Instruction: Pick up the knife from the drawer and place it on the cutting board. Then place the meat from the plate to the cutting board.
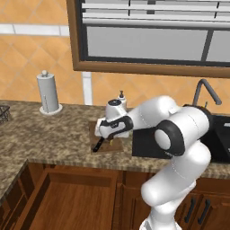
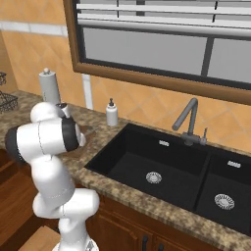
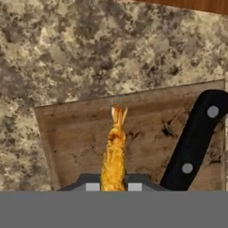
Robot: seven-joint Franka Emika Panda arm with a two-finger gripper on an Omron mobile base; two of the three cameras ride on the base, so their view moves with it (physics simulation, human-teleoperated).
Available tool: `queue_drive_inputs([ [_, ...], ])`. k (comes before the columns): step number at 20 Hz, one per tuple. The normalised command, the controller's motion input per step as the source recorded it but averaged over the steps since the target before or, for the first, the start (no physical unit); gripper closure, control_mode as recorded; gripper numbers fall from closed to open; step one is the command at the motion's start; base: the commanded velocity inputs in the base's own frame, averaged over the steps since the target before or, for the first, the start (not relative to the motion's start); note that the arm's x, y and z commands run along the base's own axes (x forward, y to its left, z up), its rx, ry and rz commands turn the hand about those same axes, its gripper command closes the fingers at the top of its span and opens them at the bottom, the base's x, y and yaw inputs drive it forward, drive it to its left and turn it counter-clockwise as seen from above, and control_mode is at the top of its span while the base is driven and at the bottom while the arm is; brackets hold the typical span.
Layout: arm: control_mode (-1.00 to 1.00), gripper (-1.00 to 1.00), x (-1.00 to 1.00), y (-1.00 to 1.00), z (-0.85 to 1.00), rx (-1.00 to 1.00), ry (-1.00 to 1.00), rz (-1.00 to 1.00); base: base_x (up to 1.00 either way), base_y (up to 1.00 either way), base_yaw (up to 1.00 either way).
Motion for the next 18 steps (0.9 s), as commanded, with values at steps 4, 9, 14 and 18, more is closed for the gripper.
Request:
queue_drive_inputs([
  [4,-1.0,-1.0,0.6,0.0,-0.05,0.0,0.0,-0.01,0.0,0.0,0.0],
  [9,-1.0,-1.0,0.02,0.0,0.0,0.0,0.0,0.0,0.0,0.0,0.0],
  [14,-1.0,-1.0,-0.86,-0.75,0.7,0.15,-0.38,0.0,0.0,0.0,0.0],
  [18,-1.0,-1.0,-1.0,-1.0,0.94,0.21,-0.51,0.0,0.0,0.0,0.0],
])
